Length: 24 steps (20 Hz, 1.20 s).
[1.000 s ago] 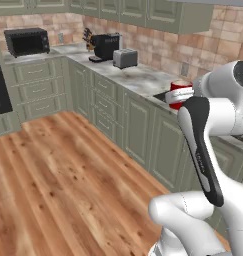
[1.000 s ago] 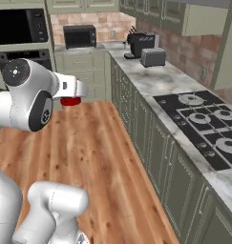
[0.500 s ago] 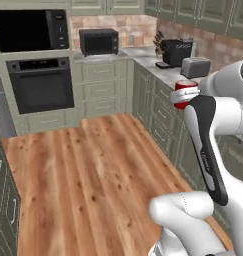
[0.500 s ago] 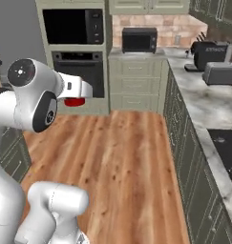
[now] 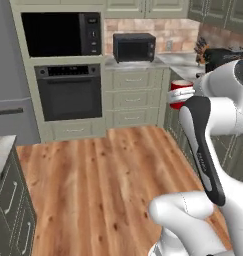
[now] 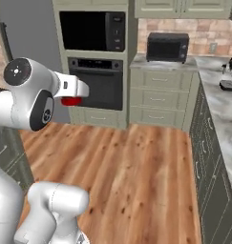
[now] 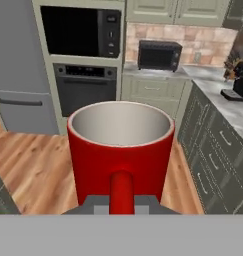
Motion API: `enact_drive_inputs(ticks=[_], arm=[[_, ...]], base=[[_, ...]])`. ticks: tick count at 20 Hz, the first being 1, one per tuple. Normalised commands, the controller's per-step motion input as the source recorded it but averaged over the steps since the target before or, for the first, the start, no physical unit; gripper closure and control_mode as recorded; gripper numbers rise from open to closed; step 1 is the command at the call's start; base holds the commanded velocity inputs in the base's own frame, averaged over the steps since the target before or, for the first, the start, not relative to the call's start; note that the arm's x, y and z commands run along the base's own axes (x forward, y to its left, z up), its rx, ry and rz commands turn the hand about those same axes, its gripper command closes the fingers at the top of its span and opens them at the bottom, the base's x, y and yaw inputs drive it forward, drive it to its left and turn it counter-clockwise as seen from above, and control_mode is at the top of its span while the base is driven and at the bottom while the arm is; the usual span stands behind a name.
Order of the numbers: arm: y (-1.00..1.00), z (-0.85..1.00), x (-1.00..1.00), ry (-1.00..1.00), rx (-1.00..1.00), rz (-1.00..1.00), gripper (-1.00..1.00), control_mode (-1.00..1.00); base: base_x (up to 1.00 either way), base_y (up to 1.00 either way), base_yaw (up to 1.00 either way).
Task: There is a tray on the dining counter. Grab the cup, mug, and pitcher and place them on the tray. The pitcher may be placed next to the tray if it cannot fit the tray.
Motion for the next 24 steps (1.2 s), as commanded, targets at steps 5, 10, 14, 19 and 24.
enact_drive_inputs(ticks=[5, 10, 14, 19, 24], arm=[[0.0, 0.0, 0.0, 0.0, 0.0, 0.0, 1.0, 1.0], [0.0, 0.0, 0.0, 0.0, 0.0, 0.0, 1.0, 1.0], [0.0, 0.0, 0.0, 0.0, 0.0, 0.0, 1.0, 1.0], [0.0, 0.0, 0.0, 0.0, 0.0, 0.0, 1.0, 1.0], [0.0, 0.0, 0.0, 0.0, 0.0, 0.0, 1.0, 1.0]], base=[[1.0, -0.08, 0.18], [1.0, -0.05, 0.3], [0.99, -0.22, 0.56], [0.77, -0.21, 0.7], [0.5, -0.29, 0.73]])
